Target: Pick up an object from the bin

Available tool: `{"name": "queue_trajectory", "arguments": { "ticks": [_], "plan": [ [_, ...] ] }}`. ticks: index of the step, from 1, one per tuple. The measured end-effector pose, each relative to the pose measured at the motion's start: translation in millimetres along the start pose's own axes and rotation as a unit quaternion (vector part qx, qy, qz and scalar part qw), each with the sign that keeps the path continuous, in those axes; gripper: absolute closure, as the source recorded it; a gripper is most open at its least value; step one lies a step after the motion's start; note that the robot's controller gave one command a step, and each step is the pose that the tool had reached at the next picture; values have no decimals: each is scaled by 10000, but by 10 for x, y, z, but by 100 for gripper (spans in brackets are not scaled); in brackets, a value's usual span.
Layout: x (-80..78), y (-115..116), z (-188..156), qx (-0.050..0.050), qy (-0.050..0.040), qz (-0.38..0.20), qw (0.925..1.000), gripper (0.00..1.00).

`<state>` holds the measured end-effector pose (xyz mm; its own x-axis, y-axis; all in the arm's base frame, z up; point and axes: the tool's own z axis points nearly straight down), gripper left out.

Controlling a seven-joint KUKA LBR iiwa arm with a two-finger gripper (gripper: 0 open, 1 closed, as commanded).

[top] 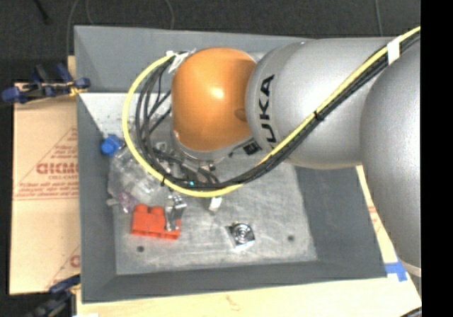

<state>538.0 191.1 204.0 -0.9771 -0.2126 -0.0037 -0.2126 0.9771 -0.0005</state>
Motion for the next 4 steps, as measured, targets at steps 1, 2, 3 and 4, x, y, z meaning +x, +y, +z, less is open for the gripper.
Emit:
{"name": "queue_trajectory", "arguments": {
  "ticks": [1, 2, 3, 4],
  "plan": [
    [-73, 63, 1342, -28, -35, 7, 10000, 0],
    [-114, 62, 1276, -34, -104, 28, 9999, 100],
    [-96, -16, 119, 1, -41, 17, 10000, 100],
    [14, -239, -854, 7, -26, -2369, 9715, 100]
  ]
}}
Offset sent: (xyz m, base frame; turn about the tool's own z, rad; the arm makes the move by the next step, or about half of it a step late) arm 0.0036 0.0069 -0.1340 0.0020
